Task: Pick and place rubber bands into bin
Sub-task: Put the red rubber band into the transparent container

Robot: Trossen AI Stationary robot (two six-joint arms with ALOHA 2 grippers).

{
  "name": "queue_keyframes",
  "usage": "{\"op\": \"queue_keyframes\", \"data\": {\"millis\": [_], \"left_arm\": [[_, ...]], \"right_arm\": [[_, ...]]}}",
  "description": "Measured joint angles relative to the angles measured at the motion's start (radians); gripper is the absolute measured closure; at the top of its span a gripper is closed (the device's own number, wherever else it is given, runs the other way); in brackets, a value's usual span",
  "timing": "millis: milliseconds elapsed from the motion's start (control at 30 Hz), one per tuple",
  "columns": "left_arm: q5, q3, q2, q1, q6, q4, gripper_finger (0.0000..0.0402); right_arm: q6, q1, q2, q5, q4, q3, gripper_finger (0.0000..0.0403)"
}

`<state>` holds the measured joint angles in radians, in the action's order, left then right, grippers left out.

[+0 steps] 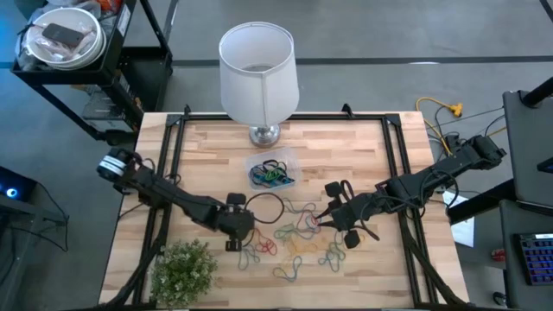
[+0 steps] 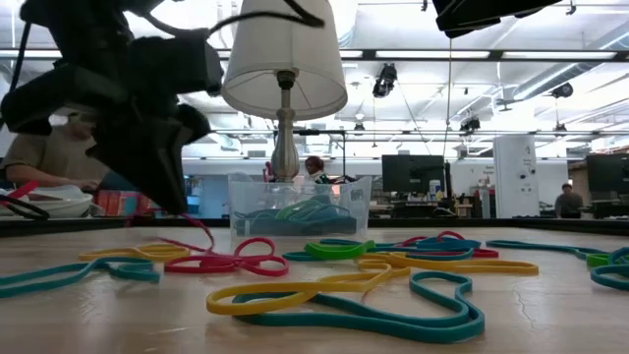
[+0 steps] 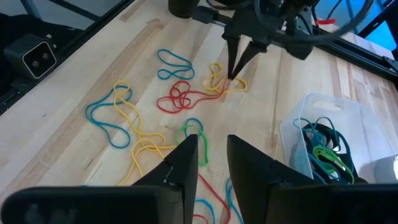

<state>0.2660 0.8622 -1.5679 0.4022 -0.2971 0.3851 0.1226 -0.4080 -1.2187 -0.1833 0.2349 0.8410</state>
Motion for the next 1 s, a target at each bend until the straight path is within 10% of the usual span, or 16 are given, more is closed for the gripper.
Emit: {"op": "queue_keyframes", "data": {"millis": [1000], "left_arm": [[0.796, 0.147, 0.01, 0.113, 0.367, -0.049, 0.0402]], "right_arm": [[0.0, 0.0, 0.0, 0.0, -0.001, -0.002, 0.0336]]}}
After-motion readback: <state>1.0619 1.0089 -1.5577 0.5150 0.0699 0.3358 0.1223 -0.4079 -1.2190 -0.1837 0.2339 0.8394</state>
